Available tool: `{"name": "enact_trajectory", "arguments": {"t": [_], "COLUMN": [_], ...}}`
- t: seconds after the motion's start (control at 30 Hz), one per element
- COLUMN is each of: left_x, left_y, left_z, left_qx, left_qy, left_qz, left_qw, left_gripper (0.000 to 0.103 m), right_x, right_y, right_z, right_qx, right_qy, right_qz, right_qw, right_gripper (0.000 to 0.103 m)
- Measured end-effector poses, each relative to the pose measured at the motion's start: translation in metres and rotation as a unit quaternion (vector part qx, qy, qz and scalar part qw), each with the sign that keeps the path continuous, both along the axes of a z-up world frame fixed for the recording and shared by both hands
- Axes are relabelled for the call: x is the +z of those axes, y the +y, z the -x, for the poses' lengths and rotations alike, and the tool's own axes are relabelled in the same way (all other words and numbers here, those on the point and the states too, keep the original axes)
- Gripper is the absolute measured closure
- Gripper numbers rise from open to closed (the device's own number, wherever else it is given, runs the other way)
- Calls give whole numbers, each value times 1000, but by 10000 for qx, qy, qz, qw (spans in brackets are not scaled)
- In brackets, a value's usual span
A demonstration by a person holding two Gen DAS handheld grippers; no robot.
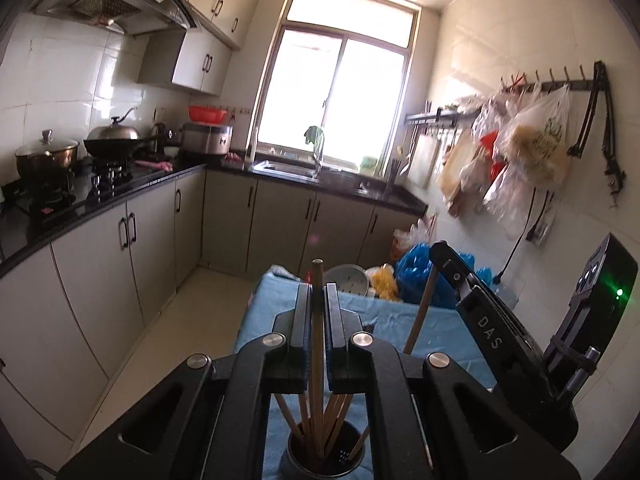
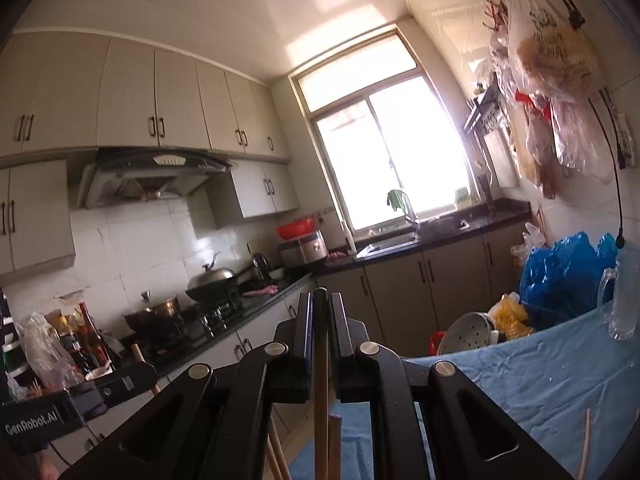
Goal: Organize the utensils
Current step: 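Open both tools to release the chopsticks into the holder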
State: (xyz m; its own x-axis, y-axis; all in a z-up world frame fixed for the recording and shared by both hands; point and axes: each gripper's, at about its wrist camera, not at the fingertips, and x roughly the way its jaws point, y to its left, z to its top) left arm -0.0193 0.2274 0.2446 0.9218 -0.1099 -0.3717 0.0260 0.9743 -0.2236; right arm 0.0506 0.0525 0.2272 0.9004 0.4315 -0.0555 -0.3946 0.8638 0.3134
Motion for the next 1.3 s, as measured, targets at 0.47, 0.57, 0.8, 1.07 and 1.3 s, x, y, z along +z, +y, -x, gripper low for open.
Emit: {"name": "enact_trajectory", "arguments": {"t": [0.47,0.57,0.8,1.07,1.3], "left_x": [-27,-24,-14,-12,-23], "left_y": [4,6,5,-23,-61], "left_z": [1,10,45,92,110], "left_qx": [103,129,318,602,625], "left_qy": [382,392,305,163,333], "left_qz": [194,227,172,-275,-656], "left_qw": [9990,9989,9989,9977,9953], "left_gripper": [98,97,73,49,39], "right_x": [-44,-44,-33,-26,-40], "right_y": [7,6,-10,-49,-97], "right_z": [-5,-1,18,57,89], "right_qx": [78,121,11,-282,-626], "right_qy": [508,517,450,505,807], "right_qz": [474,553,493,574,730], "right_qw": [9976,9971,9978,9967,9921], "right_gripper": [94,90,51,28,21]}}
